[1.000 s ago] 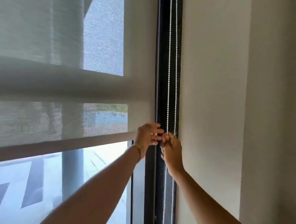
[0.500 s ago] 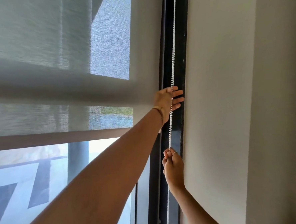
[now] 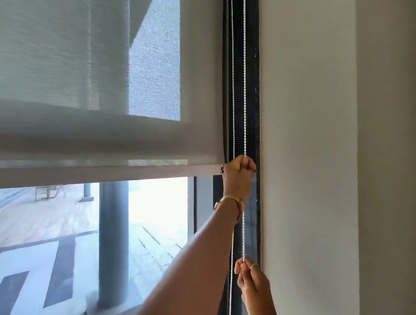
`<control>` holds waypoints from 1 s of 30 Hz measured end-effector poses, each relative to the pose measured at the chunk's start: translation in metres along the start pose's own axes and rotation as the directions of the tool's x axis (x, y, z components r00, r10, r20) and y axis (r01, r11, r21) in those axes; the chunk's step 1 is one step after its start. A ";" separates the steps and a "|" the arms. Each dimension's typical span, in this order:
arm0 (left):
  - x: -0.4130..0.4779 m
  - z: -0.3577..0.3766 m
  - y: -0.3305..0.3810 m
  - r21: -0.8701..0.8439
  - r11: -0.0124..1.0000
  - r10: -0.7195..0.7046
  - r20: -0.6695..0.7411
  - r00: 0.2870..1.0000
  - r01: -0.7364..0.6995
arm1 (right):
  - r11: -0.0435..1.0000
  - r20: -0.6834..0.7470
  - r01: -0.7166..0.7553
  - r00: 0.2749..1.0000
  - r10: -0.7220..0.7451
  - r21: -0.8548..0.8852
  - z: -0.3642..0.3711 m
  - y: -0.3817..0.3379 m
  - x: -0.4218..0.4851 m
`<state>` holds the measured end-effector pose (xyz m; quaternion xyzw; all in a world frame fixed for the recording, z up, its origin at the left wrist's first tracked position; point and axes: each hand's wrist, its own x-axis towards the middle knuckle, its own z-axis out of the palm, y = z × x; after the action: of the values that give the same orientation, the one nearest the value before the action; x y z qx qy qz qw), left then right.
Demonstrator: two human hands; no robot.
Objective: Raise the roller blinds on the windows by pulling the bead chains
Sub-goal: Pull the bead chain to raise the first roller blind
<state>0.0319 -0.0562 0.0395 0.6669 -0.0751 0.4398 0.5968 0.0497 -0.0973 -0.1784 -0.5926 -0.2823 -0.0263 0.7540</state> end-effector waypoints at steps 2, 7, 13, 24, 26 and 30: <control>-0.008 -0.006 -0.016 -0.005 1.000 -0.012 -0.018 1.000 0.012 | 0.997 0.104 -0.074 0.992 0.074 0.001 -0.011 0.004 -0.005; -0.028 -0.022 -0.049 0.023 0.998 -0.056 -0.064 0.996 0.057 | 0.975 0.227 -0.223 0.950 0.214 0.015 -0.031 -0.004 0.009; -0.051 -0.022 -0.079 0.107 0.992 -0.063 -0.096 0.993 0.073 | 0.993 0.168 -0.052 0.985 0.033 0.109 -0.015 -0.073 0.055; -0.053 -0.023 -0.078 0.082 0.988 -0.124 -0.066 0.990 0.129 | 0.972 0.102 0.189 0.974 -0.204 0.141 0.036 -0.209 0.108; -0.054 -0.023 -0.078 0.090 0.987 -0.130 -0.059 0.990 0.135 | 0.976 0.075 0.196 0.976 -0.204 0.099 0.042 -0.205 0.109; -0.056 -0.025 -0.076 0.073 0.986 -0.143 -0.056 0.988 0.147 | 0.976 0.053 0.203 0.977 -0.207 0.083 0.048 -0.203 0.106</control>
<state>0.0333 -0.0374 -0.0566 0.6819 0.0055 0.4144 0.6027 0.0443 -0.0828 0.0551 -0.5314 -0.3655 -0.0749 0.7605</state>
